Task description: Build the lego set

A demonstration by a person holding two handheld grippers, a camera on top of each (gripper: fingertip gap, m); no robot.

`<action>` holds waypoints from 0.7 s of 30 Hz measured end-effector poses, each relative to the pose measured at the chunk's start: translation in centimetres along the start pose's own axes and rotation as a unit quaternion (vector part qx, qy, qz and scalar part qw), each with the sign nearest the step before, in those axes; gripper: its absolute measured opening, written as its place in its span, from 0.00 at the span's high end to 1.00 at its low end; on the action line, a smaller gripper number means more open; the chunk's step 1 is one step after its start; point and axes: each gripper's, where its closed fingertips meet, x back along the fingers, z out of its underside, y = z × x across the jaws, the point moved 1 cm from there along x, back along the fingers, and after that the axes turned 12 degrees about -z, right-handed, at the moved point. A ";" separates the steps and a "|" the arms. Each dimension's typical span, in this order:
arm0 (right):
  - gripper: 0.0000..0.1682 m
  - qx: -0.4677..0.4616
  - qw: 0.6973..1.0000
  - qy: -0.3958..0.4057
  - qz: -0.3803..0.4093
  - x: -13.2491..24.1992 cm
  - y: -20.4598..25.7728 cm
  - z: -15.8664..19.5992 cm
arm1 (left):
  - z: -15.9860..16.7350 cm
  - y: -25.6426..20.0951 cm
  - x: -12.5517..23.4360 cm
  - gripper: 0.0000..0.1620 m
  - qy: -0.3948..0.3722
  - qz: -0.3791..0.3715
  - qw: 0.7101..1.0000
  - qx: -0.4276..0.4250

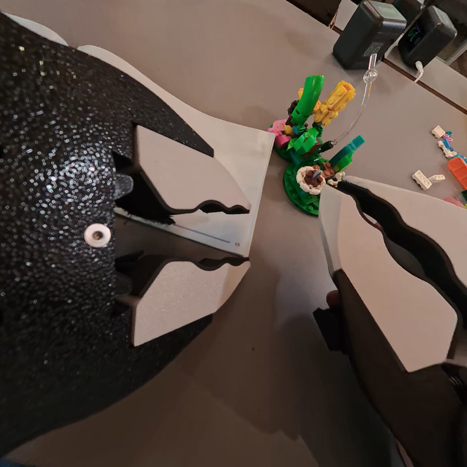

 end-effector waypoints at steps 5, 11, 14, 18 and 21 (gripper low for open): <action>0.98 0.001 1.000 0.001 -0.001 0.0 0.0 0.0 | 0.1 0.4 0.0 0.85 0.004 -0.011 1.000 -0.012; 0.98 0.004 1.000 0.003 -0.003 -0.1 0.1 0.0 | 0.1 0.5 0.4 0.88 0.009 -0.010 1.000 -0.016; 0.98 0.004 1.000 0.003 -0.004 -0.1 0.1 0.0 | -0.1 0.0 0.5 0.86 0.007 0.010 1.000 -0.009; 0.98 0.004 1.000 0.003 -0.004 -0.1 0.1 0.0 | 0.3 -0.2 0.2 0.85 0.019 0.017 1.000 -0.018; 0.98 0.004 1.000 0.003 -0.004 -0.1 0.1 0.0 | 0.4 -0.3 0.1 0.86 0.019 0.016 0.999 -0.021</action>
